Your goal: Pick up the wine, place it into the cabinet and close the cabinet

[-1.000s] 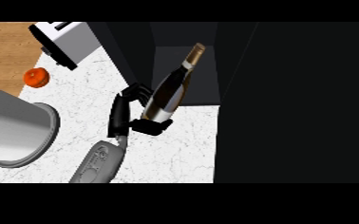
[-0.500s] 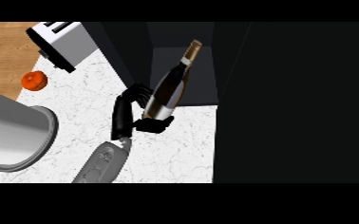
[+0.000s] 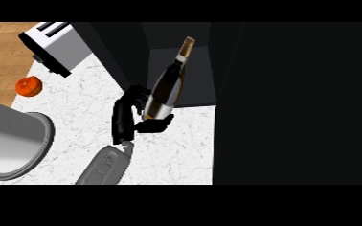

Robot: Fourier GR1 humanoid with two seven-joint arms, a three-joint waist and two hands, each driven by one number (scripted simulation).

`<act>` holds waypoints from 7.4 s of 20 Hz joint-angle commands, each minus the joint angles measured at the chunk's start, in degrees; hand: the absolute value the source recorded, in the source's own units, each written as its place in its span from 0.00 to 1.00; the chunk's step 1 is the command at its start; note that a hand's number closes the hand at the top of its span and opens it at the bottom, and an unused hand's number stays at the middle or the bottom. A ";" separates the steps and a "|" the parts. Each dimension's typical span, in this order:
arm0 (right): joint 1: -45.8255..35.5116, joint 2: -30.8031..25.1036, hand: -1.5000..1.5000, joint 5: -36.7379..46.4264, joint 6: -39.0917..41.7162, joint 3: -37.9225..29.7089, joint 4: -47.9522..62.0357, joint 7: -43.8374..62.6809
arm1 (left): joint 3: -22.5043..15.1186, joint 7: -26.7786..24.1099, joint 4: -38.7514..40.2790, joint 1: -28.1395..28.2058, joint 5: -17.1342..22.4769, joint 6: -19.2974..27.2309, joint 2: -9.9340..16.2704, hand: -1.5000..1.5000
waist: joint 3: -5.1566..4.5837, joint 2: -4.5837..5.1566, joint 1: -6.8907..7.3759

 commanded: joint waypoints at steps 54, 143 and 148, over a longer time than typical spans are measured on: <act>1.14 -1.63 0.00 -7.00 3.53 -1.58 -2.37 -0.38 | -3.54 10.84 53.82 -45.85 -3.45 9.25 -5.21 0.00 | -1.04 3.25 -4.29; 5.60 -14.78 1.00 -4.26 6.24 -0.03 -7.30 1.66 | 2.28 -17.29 -47.01 27.48 40.63 -31.62 27.11 1.00 | -0.97 0.89 3.36; 4.61 -14.10 1.00 -3.63 4.80 4.52 -11.82 4.39 | 4.83 -19.82 -44.23 29.24 41.24 -34.71 26.21 1.00 | -1.01 0.93 3.24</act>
